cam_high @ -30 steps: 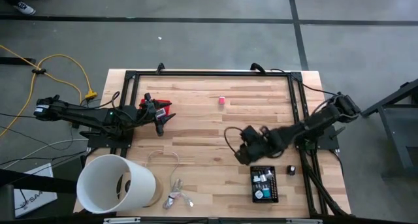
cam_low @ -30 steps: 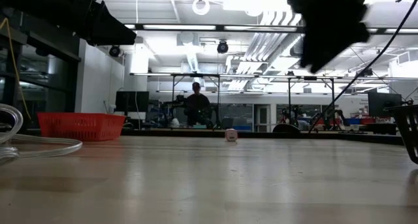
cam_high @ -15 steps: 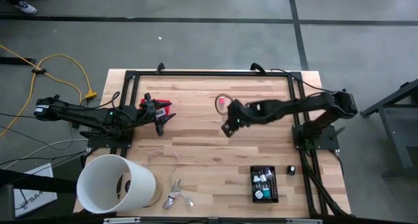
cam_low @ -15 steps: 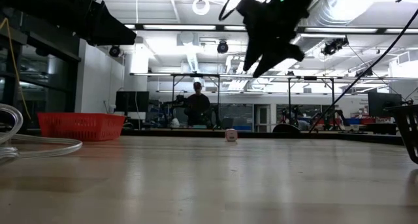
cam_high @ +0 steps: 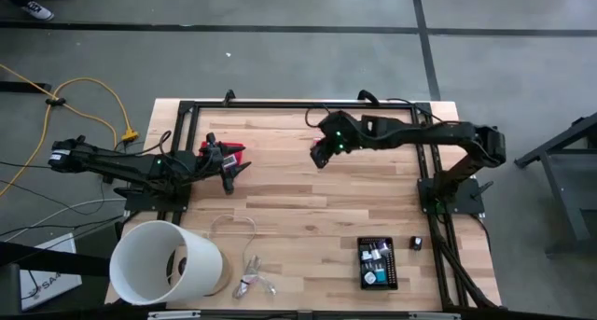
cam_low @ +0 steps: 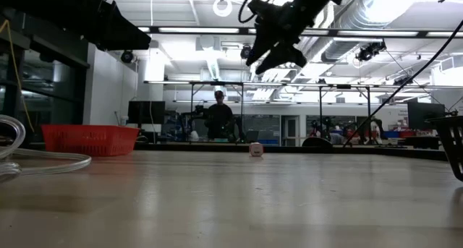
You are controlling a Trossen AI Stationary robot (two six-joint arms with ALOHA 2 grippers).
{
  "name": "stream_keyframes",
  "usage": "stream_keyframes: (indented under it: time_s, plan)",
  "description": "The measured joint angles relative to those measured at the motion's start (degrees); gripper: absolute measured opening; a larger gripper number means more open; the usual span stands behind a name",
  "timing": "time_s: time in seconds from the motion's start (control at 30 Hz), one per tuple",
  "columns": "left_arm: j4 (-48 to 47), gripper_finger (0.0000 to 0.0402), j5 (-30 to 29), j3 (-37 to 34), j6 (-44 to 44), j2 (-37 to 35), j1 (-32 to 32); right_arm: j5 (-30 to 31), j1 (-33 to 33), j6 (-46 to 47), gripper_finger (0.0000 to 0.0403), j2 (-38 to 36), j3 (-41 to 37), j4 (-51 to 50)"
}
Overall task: Pick & Place Office items
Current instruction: Put the pink charger adapter into the black bin
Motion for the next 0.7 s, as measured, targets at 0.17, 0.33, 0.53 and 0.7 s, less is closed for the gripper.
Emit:
stream_keyframes:
  time_s: [0.17, 0.33, 0.53, 0.7]
  plan:
    - [-0.02, 0.0227, 0.0, 0.0, -0.01, 0.0, 0.0, 2.15, -1.25, -3.0, 0.0149, 4.83, 9.24, -5.15]
    - [-0.02, 0.0227, -0.02, 0.0, -0.02, 0.0, 0.02, 2.62, -3.05, 1.09, 0.0149, 12.9, 21.37, -15.31]
    - [0.0, 0.0227, 0.0, 0.0, 0.0, 0.0, 0.0, 3.23, -4.73, 8.32, 0.0149, 23.15, 32.49, -24.93]
    - [-0.02, 0.0227, -0.02, -0.02, 0.0, 0.0, 0.02, 2.42, -6.02, 11.0, 0.0149, 27.84, 35.61, -26.5]
